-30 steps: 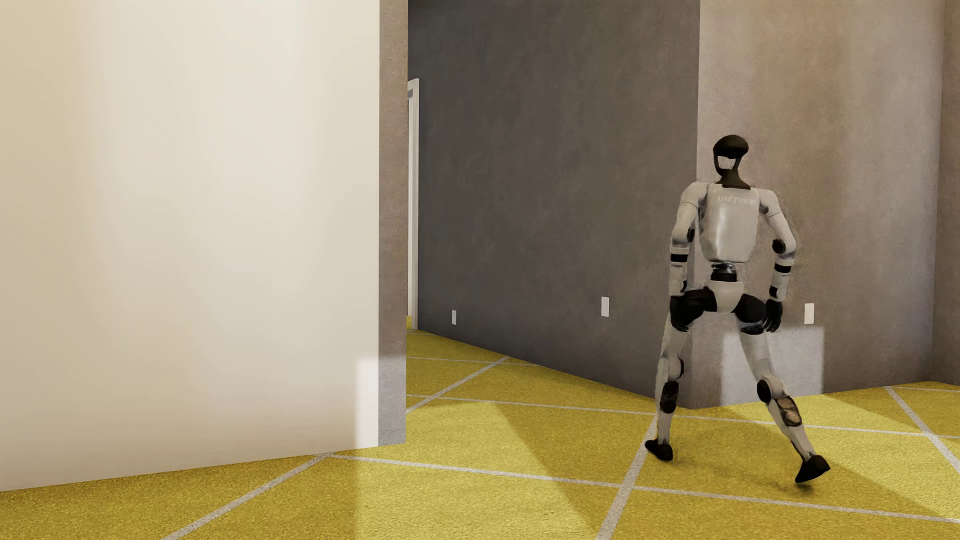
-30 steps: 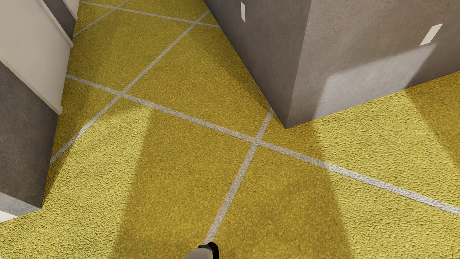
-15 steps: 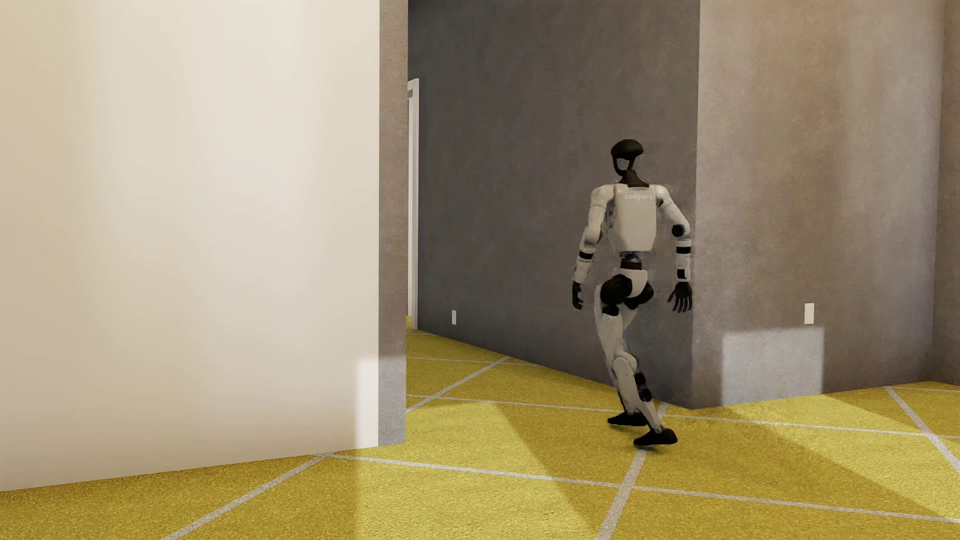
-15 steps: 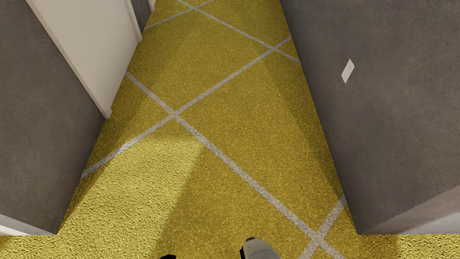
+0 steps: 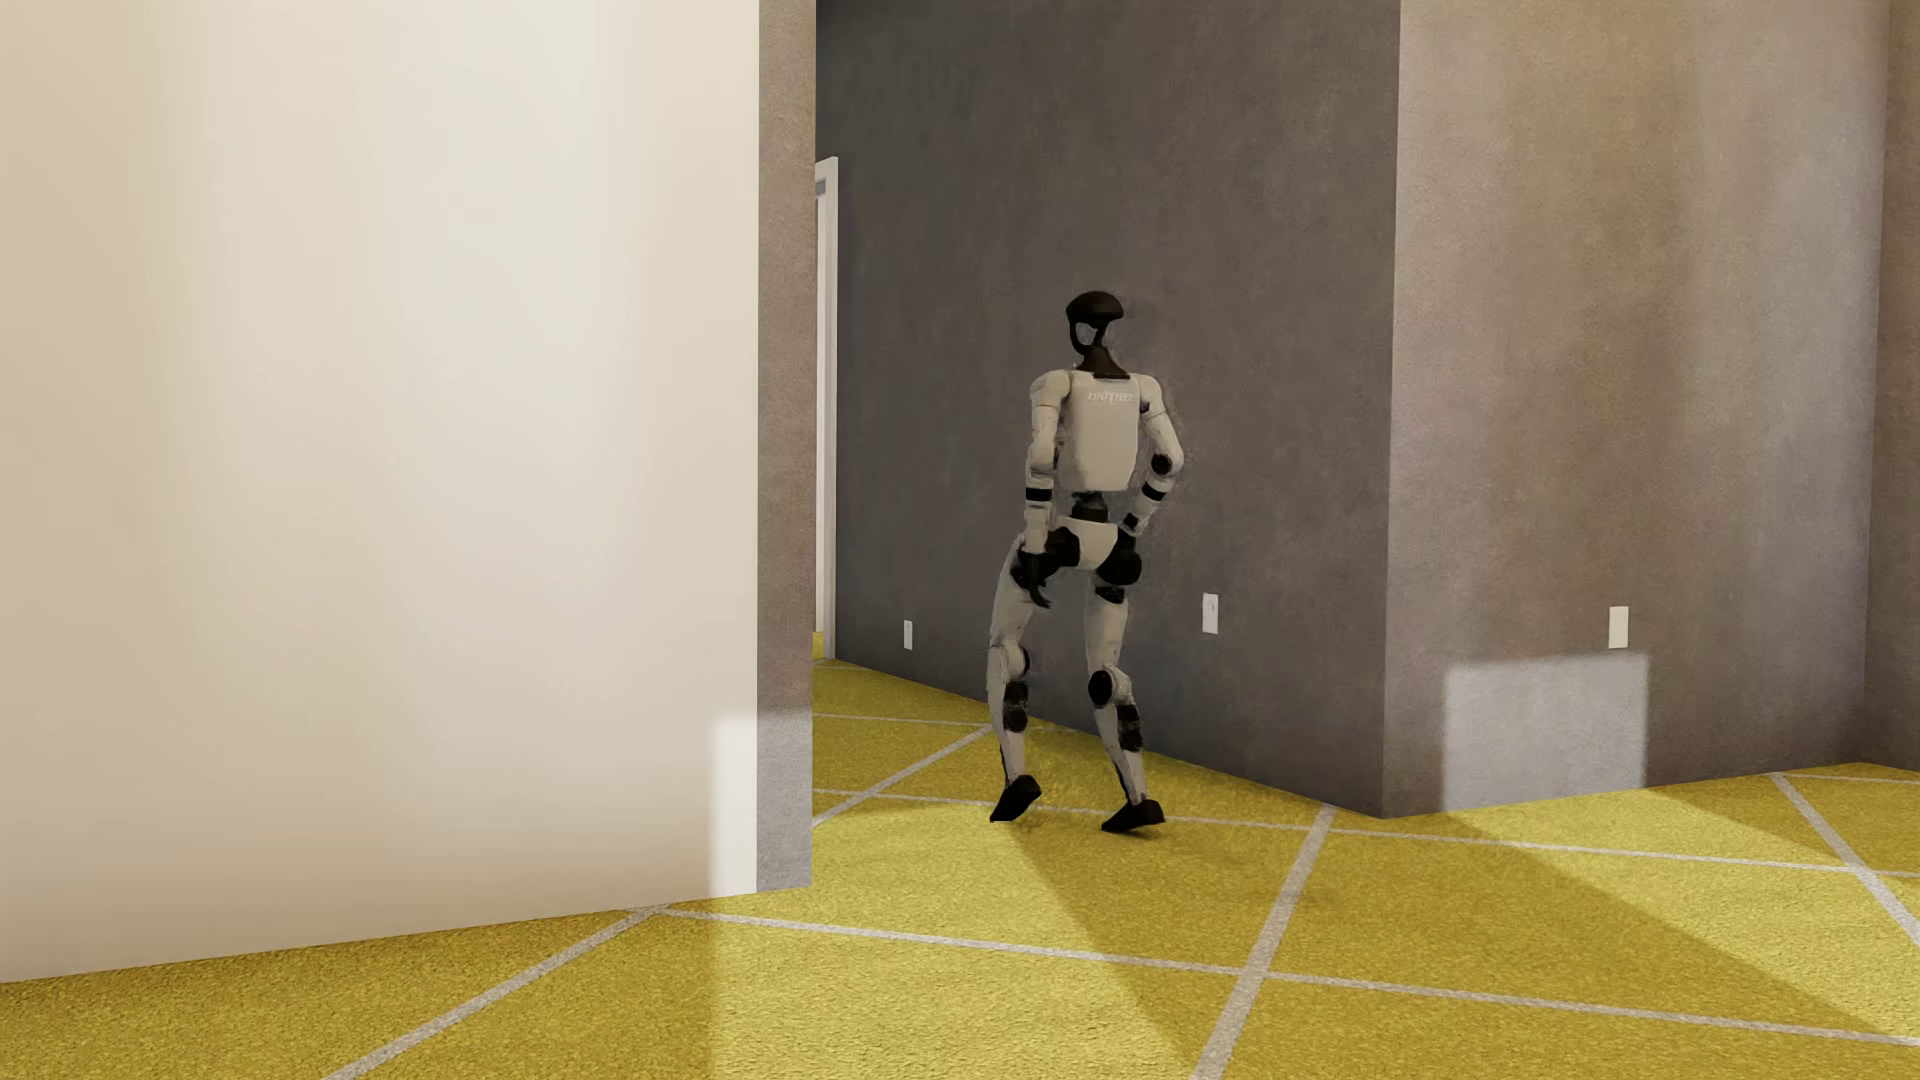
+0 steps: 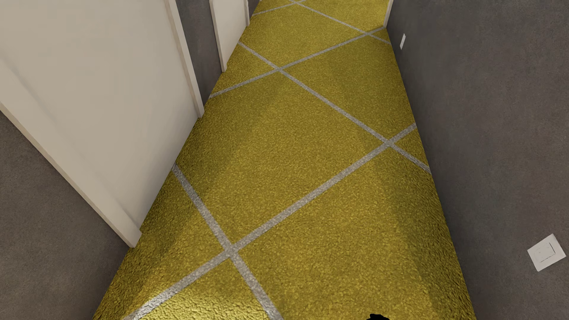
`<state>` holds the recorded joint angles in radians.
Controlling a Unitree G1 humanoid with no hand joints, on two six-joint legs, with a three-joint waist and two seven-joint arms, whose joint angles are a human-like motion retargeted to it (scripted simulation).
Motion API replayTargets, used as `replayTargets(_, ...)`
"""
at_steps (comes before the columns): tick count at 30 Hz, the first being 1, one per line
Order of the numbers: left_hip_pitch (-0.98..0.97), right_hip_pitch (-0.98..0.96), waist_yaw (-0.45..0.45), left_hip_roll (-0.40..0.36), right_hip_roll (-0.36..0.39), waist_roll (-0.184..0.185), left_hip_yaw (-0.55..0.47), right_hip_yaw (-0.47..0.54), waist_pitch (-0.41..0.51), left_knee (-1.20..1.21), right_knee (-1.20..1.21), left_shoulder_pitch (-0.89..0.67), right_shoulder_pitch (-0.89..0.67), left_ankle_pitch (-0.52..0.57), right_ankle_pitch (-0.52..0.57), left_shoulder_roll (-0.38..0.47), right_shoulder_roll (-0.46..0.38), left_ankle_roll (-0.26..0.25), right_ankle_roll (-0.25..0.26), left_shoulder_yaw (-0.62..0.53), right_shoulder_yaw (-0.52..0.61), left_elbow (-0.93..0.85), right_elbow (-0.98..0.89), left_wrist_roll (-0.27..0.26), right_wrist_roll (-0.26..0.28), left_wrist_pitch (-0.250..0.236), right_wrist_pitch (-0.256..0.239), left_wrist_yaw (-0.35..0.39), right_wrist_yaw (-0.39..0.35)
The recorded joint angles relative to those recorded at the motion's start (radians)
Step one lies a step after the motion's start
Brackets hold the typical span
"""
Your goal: Avoid the corner
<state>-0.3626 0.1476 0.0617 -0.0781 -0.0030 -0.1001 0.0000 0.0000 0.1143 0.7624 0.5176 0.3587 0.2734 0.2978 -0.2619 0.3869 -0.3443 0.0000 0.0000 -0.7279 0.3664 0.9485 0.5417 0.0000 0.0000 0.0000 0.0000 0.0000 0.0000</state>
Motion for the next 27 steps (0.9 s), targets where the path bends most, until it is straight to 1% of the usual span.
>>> replayTargets(1,-0.020,0.069,0.032,0.012,-0.007,0.011,0.000,0.000,-0.006,-0.196,-0.018,0.033,-0.037,-0.141,-0.034,-0.005,-0.013,0.000,0.000,-0.024,-0.029,0.024,-0.055,0.000,0.000,0.000,0.000,0.000,0.000)
replayTargets(2,-0.047,0.114,0.066,0.025,-0.016,0.020,0.000,0.000,-0.016,-0.305,-0.021,0.064,-0.069,-0.445,-0.074,-0.003,-0.025,0.000,0.000,-0.061,-0.043,0.033,-0.096,0.000,0.000,0.000,0.000,0.000,0.000)
replayTargets(3,-0.074,0.147,0.096,0.040,-0.035,0.026,0.000,0.000,-0.023,-0.280,-0.009,0.091,-0.090,-0.645,-0.111,-0.006,-0.033,0.000,0.000,-0.075,-0.068,0.043,-0.118,0.000,0.000,0.000,0.000,0.000,0.000)
replayTargets(4,-0.099,0.179,0.132,0.036,-0.056,0.025,0.000,0.000,-0.019,-0.286,0.014,0.111,-0.101,-0.650,-0.108,-0.008,-0.034,0.000,0.000,-0.098,-0.088,0.054,-0.119,0.000,0.000,0.000,0.000,0.000,0.000)
replayTargets(5,-0.119,0.224,0.152,0.018,-0.081,0.014,0.000,0.000,-0.014,-0.265,0.040,0.124,-0.097,-0.470,-0.061,-0.009,-0.024,0.000,0.000,-0.114,-0.108,0.070,-0.087,0.000,0.000,0.000,0.000,0.000,0.000)
replayTargets(6,-0.155,0.220,0.145,-0.012,-0.098,0.000,0.000,0.000,-0.034,-0.222,0.103,0.128,-0.081,-0.208,0.063,-0.013,-0.011,0.000,0.000,-0.126,-0.120,0.083,-0.047,0.000,0.000,0.000,0.000,0.000,0.000)
replayTargets(7,-0.160,0.177,0.128,-0.060,-0.146,-0.034,0.000,0.000,-0.038,-0.139,0.263,0.116,-0.061,-0.077,0.262,-0.013,0.014,0.000,0.000,-0.153,-0.105,0.100,0.037,0.000,0.000,0.000,0.000,0.000,0.000)
replayTargets(8,-0.106,0.132,0.103,-0.090,-0.161,-0.040,0.000,0.000,-0.026,-0.082,0.434,0.098,-0.038,-0.079,0.430,-0.010,0.032,0.000,0.000,-0.146,-0.076,0.098,0.135,0.000,0.000,0.000,0.000,0.000,0.000)
replayTargets(9,-0.045,0.014,0.079,-0.116,-0.160,-0.028,0.000,0.000,-0.016,-0.075,0.647,0.060,-0.025,-0.104,0.417,-0.022,0.023,0.000,0.000,-0.131,-0.024,0.080,0.217,0.000,0.000,0.000,0.000,0.000,0.000)
replayTargets(10,0.053,-0.087,0.033,-0.138,-0.175,-0.032,0.000,0.000,0.006,-0.101,0.817,0.030,-0.031,-0.155,0.257,-0.009,0.035,0.000,0.000,-0.098,0.037,0.029,0.303,0.000,0.000,0.000,0.000,0.000,0.000)
replayTargets(11,0.146,-0.172,-0.046,-0.138,-0.160,-0.007,0.000,0.000,0.007,-0.125,0.895,-0.007,-0.010,-0.208,0.104,-0.010,0.031,0.000,0.000,-0.065,0.073,-0.014,0.366,0.000,0.000,0.000,0.000,0.000,0.000)
replayTargets(12,0.237,-0.251,-0.112,-0.131,-0.152,0.013,0.000,0.000,0.005,-0.158,0.893,-0.056,0.024,-0.262,0.031,-0.005,0.028,0.000,0.000,-0.045,0.105,-0.054,0.414,0.000,0.000,0.000,0.000,0.000,0.000)
replayTargets(13,0.320,-0.329,-0.175,-0.114,-0.140,0.029,0.000,0.000,0.002,-0.198,0.818,-0.098,0.066,-0.329,0.002,0.008,0.023,0.000,0.000,0.004,0.114,-0.124,0.433,0.000,0.000,0.000,0.000,0.000,0.000)
replayTargets(14,0.418,-0.367,-0.220,-0.096,-0.135,0.042,0.000,0.000,0.000,-0.238,0.668,-0.135,0.116,-0.393,0.011,0.021,0.015,0.000,0.000,0.051,0.124,-0.190,0.444,0.000,0.000,0.000,0.000,0.000,0.000)
replayTargets(15,0.479,-0.414,-0.270,-0.070,-0.132,0.054,0.000,0.000,-0.011,-0.271,0.492,-0.177,0.152,-0.458,0.040,0.028,0.002,0.000,0.000,0.123,0.135,-0.243,0.452,0.000,0.000,0.000,0.000,0.000,0.000)
replayTargets(16,0.571,-0.432,-0.292,-0.069,-0.147,0.048,0.000,0.000,-0.016,-0.321,0.295,-0.219,0.188,-0.531,0.117,0.034,-0.006,0.000,0.000,0.180,0.133,-0.279,0.450,0.000,0.000,0.000,0.000,0.000,0.000)
replayTargets(17,0.602,-0.468,-0.322,-0.065,-0.153,0.044,0.000,0.000,-0.034,-0.332,0.104,-0.262,0.204,-0.587,0.243,0.035,-0.012,0.000,0.000,0.259,0.138,-0.316,0.453,0.000,0.000,0.000,0.000,0.000,0.000)
replayTargets(18,0.630,-0.491,-0.344,-0.049,-0.158,0.045,0.000,0.000,-0.051,-0.331,0.040,-0.300,0.216,-0.625,0.588,0.040,-0.016,0.000,0.000,0.311,0.142,-0.349,0.453,0.000,0.000,0.000,0.000,0.000,0.000)
replayTargets(19,0.638,-0.516,-0.373,-0.029,-0.161,0.046,0.000,0.000,-0.061,-0.313,-0.403,-0.326,0.217,-0.638,0.794,0.047,-0.014,0.000,0.000,0.357,0.144,-0.386,0.467,0.000,0.000,0.000,0.000,0.000,0.000)
replayTargets(20,0.681,-0.564,-0.370,-0.030,-0.158,0.043,0.000,0.000,-0.072,-0.305,-0.019,-0.341,0.226,-0.625,0.793,0.047,-0.005,0.000,0.000,0.362,0.108,-0.389,0.486,0.000,0.000,0.000,0.000,0.000,0.000)
replayTargets(21,0.704,-0.570,-0.390,0.003,-0.135,0.049,0.000,0.000,-0.072,-0.259,0.054,-0.327,0.223,-0.583,0.528,0.045,0.003,0.000,0.000,0.382,0.093,-0.407,0.498,0.000,0.000,0.000,0.000,0.000,0.000)
replayTargets(22,0.699,-0.559,-0.398,0.007,-0.106,0.052,0.000,0.000,-0.089,-0.165,0.108,-0.284,0.228,-0.497,0.376,0.025,0.002,0.000,0.000,0.423,0.084,-0.424,0.505,0.000,0.000,0.000,0.000,0.000,0.000)
replayTargets(23,0.670,-0.562,-0.371,0.055,-0.040,0.066,0.000,0.000,-0.099,-0.015,0.176,-0.244,0.232,-0.367,0.240,0.010,0.009,0.000,0.000,0.415,0.082,-0.394,0.524,0.000,0.000,0.000,0.000,0.000,0.000)
replayTargets(24,0.608,-0.494,-0.368,0.094,-0.022,0.083,0.000,0.000,-0.085,0.182,0.223,-0.222,0.218,-0.252,0.158,-0.005,0.011,0.000,0.000,0.366,0.075,-0.336,0.528,0.000,0.000,0.000,0.000,0.000,0.000)
replayTargets(25,0.542,-0.403,-0.351,0.094,-0.024,0.082,0.000,0.000,-0.053,0.395,0.257,-0.198,0.200,-0.189,0.103,-0.046,0.015,0.000,0.000,0.383,0.049,-0.262,0.478,0.000,0.000,0.000,0.000,0.000,0.000)
replayTargets(26,0.451,-0.351,-0.322,0.083,-0.011,0.076,0.000,0.000,-0.038,0.572,0.251,-0.207,0.156,-0.189,0.071,-0.058,0.018,0.000,0.000,0.316,0.032,-0.162,0.488,0.000,0.000,0.000,0.000,0.000,0.000)
replayTargets(27,0.368,-0.307,-0.255,0.094,0.016,0.071,0.000,0.000,-0.023,0.653,0.215,-0.208,0.109,-0.185,0.071,-0.031,0.009,0.000,0.000,0.141,0.044,-0.114,0.403,0.000,0.000,0.000,0.000,0.000,0.000)
